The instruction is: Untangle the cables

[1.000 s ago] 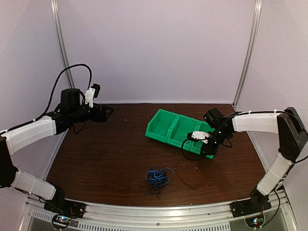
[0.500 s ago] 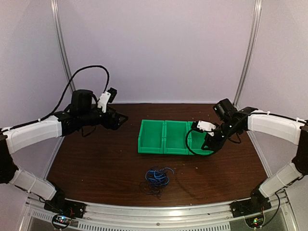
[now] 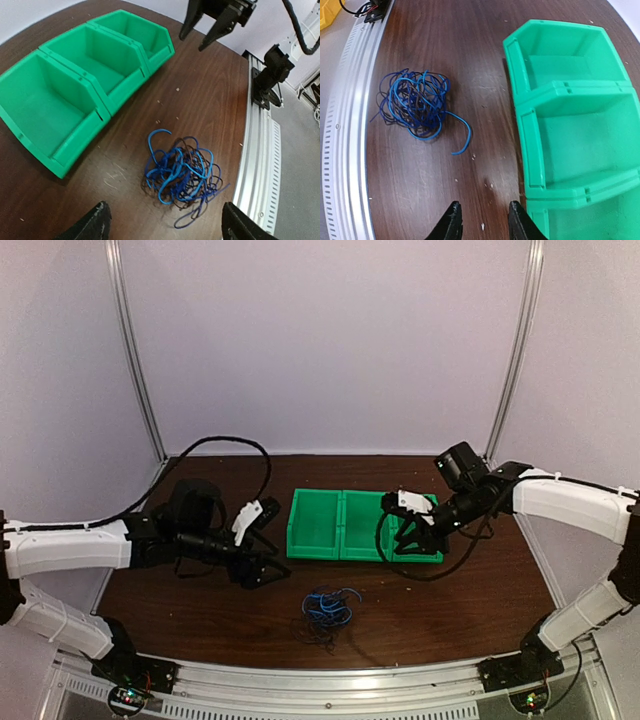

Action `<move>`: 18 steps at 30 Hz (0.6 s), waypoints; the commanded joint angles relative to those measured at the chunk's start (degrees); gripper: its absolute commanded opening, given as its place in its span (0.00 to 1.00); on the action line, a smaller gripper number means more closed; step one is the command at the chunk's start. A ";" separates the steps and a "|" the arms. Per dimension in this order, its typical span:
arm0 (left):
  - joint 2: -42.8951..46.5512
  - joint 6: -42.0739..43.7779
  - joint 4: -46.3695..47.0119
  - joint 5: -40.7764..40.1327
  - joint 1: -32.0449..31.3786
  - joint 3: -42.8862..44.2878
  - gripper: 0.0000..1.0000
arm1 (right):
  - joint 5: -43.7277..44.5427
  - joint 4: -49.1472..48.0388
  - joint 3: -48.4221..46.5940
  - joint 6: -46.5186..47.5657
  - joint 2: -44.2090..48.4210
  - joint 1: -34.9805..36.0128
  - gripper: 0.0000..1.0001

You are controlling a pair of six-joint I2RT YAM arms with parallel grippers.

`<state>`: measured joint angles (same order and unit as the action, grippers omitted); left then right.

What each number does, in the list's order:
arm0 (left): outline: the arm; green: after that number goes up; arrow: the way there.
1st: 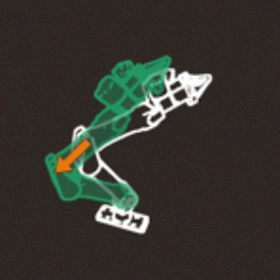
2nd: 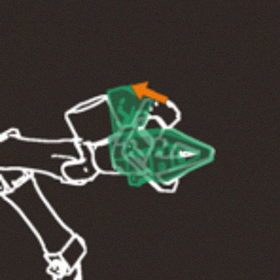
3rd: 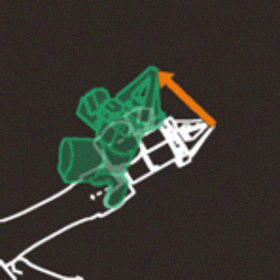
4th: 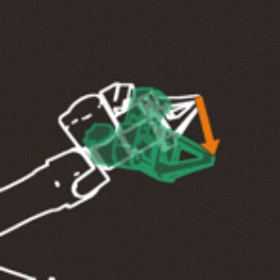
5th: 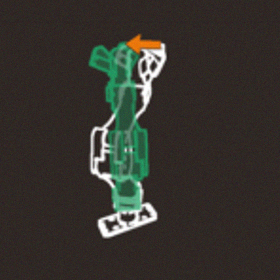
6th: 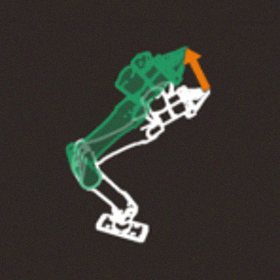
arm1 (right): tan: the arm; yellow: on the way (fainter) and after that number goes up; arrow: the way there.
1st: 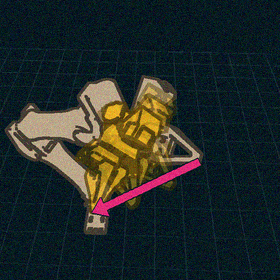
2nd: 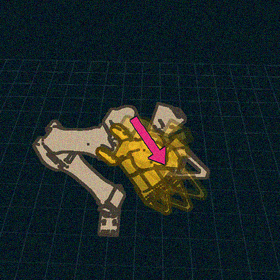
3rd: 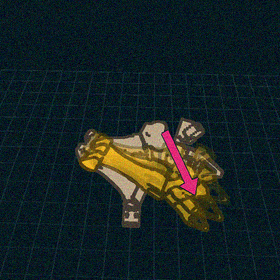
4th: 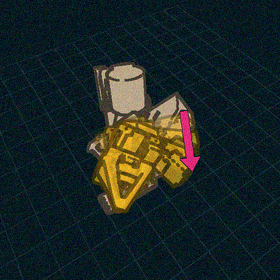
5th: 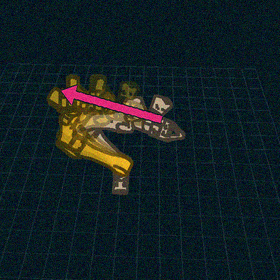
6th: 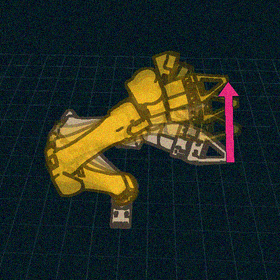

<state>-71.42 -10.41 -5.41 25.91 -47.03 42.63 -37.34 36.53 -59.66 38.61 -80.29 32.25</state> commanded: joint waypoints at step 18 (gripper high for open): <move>13.86 -14.82 26.24 -5.46 -2.46 -21.07 0.79 | -10.61 -2.20 -15.49 1.80 -25.50 16.03 0.37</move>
<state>-59.40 -23.77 15.62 24.32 -49.23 22.52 -46.78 32.73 -73.19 38.85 -103.96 46.83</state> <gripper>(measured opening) 0.787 0.371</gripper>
